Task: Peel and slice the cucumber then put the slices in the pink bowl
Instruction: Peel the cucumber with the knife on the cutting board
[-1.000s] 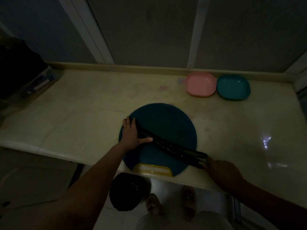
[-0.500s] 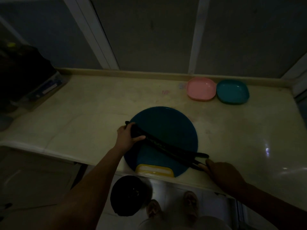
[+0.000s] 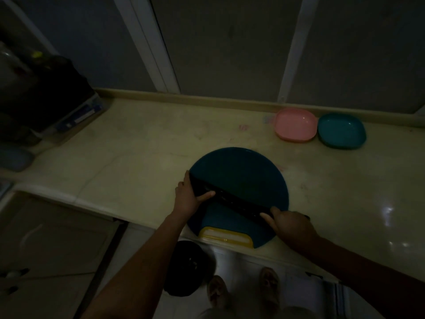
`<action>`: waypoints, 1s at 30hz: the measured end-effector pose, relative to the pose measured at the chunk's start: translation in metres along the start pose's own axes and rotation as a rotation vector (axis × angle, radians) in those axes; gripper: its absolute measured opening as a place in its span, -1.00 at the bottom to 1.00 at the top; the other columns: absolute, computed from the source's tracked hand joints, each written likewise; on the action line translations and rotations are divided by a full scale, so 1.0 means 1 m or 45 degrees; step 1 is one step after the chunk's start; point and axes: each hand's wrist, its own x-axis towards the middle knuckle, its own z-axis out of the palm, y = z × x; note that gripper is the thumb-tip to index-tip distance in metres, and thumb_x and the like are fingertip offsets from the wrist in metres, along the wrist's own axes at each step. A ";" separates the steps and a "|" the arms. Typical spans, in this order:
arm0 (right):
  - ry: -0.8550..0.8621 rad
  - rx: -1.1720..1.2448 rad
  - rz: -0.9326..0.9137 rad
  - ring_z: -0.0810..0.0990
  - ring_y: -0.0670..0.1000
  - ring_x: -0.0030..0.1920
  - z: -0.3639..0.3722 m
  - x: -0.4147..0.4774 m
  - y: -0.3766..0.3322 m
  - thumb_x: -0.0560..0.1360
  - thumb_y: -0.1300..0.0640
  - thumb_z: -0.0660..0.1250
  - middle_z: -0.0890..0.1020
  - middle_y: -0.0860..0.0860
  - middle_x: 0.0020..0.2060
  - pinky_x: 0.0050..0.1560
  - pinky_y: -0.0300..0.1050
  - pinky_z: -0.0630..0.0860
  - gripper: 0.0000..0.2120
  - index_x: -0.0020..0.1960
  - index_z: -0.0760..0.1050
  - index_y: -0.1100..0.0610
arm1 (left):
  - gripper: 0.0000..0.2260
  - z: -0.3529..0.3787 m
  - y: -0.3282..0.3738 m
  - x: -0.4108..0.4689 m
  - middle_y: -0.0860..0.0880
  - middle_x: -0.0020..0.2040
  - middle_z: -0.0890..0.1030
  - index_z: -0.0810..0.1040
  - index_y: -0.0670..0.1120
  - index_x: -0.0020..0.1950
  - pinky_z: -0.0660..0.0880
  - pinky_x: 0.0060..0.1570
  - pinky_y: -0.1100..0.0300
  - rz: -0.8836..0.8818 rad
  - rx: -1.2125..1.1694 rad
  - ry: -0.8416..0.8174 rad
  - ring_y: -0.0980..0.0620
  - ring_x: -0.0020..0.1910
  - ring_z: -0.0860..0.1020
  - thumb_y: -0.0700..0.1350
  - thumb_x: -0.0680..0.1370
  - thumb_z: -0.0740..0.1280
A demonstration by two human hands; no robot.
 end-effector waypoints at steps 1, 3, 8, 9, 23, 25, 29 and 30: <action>0.015 0.017 -0.001 0.24 -0.07 -0.81 0.001 0.000 0.000 0.51 -0.18 0.04 0.30 0.03 -0.78 -0.49 -0.30 -0.37 -0.46 -0.45 0.47 0.14 | 0.01 -0.001 0.000 0.000 -0.20 0.39 0.31 -0.03 -0.07 0.53 0.25 0.30 -0.05 0.001 -0.041 -0.019 -0.20 0.35 0.24 0.20 0.30 0.49; -0.001 0.013 -0.032 0.25 -0.06 -0.80 0.002 0.001 -0.001 0.57 -0.16 0.01 0.31 0.03 -0.77 -0.63 -0.34 -0.23 -0.46 -0.37 0.45 0.17 | 0.05 -0.004 -0.003 0.001 -0.17 0.35 0.36 0.02 -0.04 0.52 0.32 0.26 -0.07 0.015 -0.055 -0.026 -0.19 0.32 0.28 0.29 0.22 0.49; -0.040 0.067 0.030 0.27 -0.07 -0.80 0.008 0.000 -0.008 0.48 -0.24 0.19 0.32 0.03 -0.77 -0.56 -0.34 -0.32 -0.50 -0.42 0.45 0.13 | 0.14 0.003 0.003 -0.002 -0.25 0.35 0.26 -0.12 -0.13 0.53 0.23 0.31 -0.07 0.011 0.032 0.001 -0.22 0.34 0.22 0.20 0.23 0.53; -0.028 0.102 0.048 0.27 -0.07 -0.79 0.010 0.001 -0.012 0.55 -0.20 0.04 0.33 0.04 -0.76 -0.56 -0.34 -0.31 -0.45 -0.42 0.45 0.13 | 0.15 0.006 0.003 -0.002 -0.26 0.35 0.26 -0.13 -0.14 0.53 0.23 0.31 -0.06 0.017 0.046 0.030 -0.21 0.33 0.23 0.20 0.23 0.53; 0.133 0.115 0.063 0.24 -0.03 -0.79 0.014 0.027 -0.035 0.62 -0.14 -0.28 0.32 0.00 -0.76 -0.39 -0.38 -0.29 -0.29 -0.45 0.42 0.12 | 0.22 0.011 0.003 0.004 -0.26 0.44 0.13 -0.22 -0.23 0.51 0.12 0.39 0.00 -0.107 0.066 -0.010 -0.21 0.42 0.13 0.22 0.22 0.53; 0.136 0.109 0.056 0.24 -0.03 -0.79 0.016 0.028 -0.036 0.62 -0.13 -0.28 0.32 -0.01 -0.76 -0.44 -0.38 -0.26 -0.28 -0.46 0.43 0.12 | 0.22 0.010 0.004 0.005 -0.27 0.44 0.13 -0.22 -0.23 0.51 0.11 0.40 0.00 -0.122 0.080 -0.018 -0.22 0.42 0.13 0.22 0.22 0.53; 0.089 0.139 0.041 0.24 -0.05 -0.79 0.016 0.028 -0.036 0.62 -0.14 -0.23 0.32 -0.01 -0.76 -0.42 -0.37 -0.30 -0.32 -0.44 0.45 0.11 | 0.22 0.010 0.006 0.006 -0.25 0.45 0.11 -0.25 -0.21 0.51 0.11 0.41 -0.02 -0.144 0.088 -0.044 -0.21 0.43 0.12 0.22 0.23 0.53; 0.060 0.139 0.045 0.24 -0.05 -0.79 0.016 0.028 -0.036 0.60 -0.15 -0.16 0.33 -0.01 -0.76 -0.42 -0.36 -0.30 -0.36 -0.44 0.45 0.10 | 0.22 0.010 0.006 0.006 -0.25 0.45 0.10 -0.26 -0.21 0.51 0.11 0.41 -0.03 -0.144 0.092 -0.047 -0.21 0.43 0.11 0.22 0.23 0.53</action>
